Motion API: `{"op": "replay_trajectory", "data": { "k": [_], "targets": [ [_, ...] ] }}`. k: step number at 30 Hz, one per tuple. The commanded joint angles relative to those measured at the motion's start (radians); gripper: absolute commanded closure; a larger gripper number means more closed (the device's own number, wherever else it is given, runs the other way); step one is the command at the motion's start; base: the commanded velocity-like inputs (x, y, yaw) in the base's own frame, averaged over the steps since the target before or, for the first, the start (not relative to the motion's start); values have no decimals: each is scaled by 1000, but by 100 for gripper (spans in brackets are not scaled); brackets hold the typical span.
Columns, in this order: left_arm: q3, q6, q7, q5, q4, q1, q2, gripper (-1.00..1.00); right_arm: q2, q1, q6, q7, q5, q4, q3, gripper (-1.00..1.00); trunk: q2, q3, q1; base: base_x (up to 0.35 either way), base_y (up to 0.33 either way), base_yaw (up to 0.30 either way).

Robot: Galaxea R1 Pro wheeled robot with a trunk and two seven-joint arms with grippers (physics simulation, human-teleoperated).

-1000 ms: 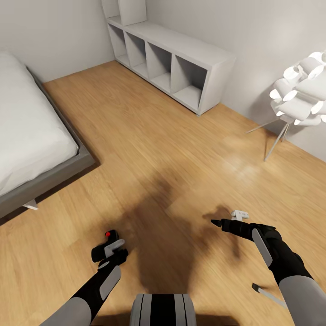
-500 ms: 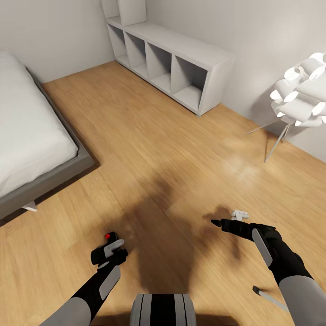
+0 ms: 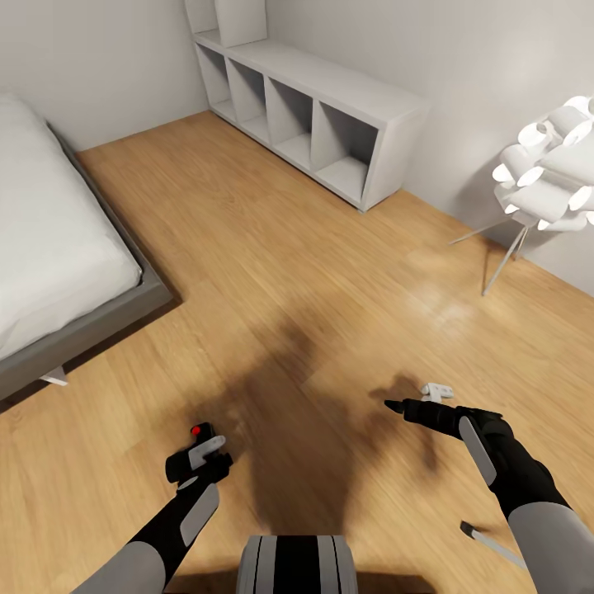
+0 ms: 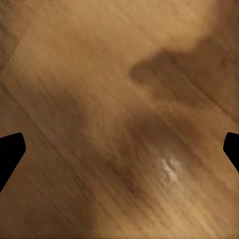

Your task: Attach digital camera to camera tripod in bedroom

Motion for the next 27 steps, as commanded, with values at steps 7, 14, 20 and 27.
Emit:
{"op": "replay_trajectory", "data": {
  "k": [7, 14, 20, 27],
  "targets": [
    [-10, -2, 8, 3, -2, 0, 1, -100, 0, 0, 6, 3, -2, -1, -2, -100, 0, -1, 0, 0, 0, 0],
    [-9, 1, 8, 6, -2, 0, 3, 100, 0, 0, 6, 3, -2, -1, -2, -100, 0, -1, 0, 0, 0, 0],
    [-13, -2, 8, 6, -2, 0, 1, 100, 0, 0, 6, 3, -2, -1, -2, -100, 0, -1, 0, 0, 0, 0],
    [-18, 7, 18, -5, -75, 0, -13, 100, -1, 0, 6, 3, -3, -1, -2, -100, 0, -1, 0, 0, 0, 0]
  ]
}}
